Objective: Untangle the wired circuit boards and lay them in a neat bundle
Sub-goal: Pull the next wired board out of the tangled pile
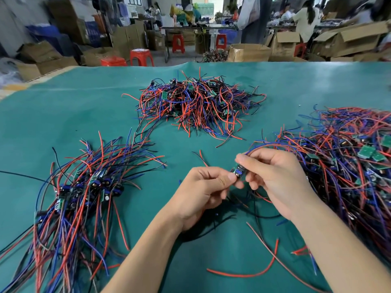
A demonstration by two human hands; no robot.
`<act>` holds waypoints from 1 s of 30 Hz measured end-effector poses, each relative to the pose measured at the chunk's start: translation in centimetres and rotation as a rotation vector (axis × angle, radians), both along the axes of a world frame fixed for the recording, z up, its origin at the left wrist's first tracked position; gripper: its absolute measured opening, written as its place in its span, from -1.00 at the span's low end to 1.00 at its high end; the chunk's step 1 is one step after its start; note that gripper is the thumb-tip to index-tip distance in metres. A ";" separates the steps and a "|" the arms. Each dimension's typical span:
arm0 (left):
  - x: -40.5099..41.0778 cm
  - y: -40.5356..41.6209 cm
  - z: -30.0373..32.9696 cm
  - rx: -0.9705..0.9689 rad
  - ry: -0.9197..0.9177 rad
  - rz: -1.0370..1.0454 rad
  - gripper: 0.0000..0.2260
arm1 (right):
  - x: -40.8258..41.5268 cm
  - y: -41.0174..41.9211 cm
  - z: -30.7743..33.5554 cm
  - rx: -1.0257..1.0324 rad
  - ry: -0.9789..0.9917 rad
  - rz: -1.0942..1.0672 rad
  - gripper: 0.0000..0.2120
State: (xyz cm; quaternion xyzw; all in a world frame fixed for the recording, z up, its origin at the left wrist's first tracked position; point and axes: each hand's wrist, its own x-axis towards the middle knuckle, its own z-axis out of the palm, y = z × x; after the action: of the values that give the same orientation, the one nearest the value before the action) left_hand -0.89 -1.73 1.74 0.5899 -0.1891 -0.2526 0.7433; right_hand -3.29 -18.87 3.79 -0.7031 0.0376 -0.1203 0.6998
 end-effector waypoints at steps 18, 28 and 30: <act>0.4 0.1 -0.2 -0.096 0.048 0.097 -0.84 | -0.2 -1.0 0.7 -0.319 -0.295 -0.436 -0.79; 0.1 0.2 -0.2 0.005 -0.028 -0.078 -0.84 | -0.2 0.0 0.5 -0.521 -0.318 -0.280 -0.90; 0.0 0.2 -0.2 0.017 -0.020 -0.102 -0.84 | -0.1 -2.1 0.9 -0.572 -0.332 -0.479 -0.81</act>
State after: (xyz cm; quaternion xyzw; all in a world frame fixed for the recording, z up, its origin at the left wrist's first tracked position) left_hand -0.86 -1.51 1.53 0.5884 -0.2243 -0.2856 0.7225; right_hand -3.40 -20.98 4.68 -0.8118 0.0517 -0.3974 0.4247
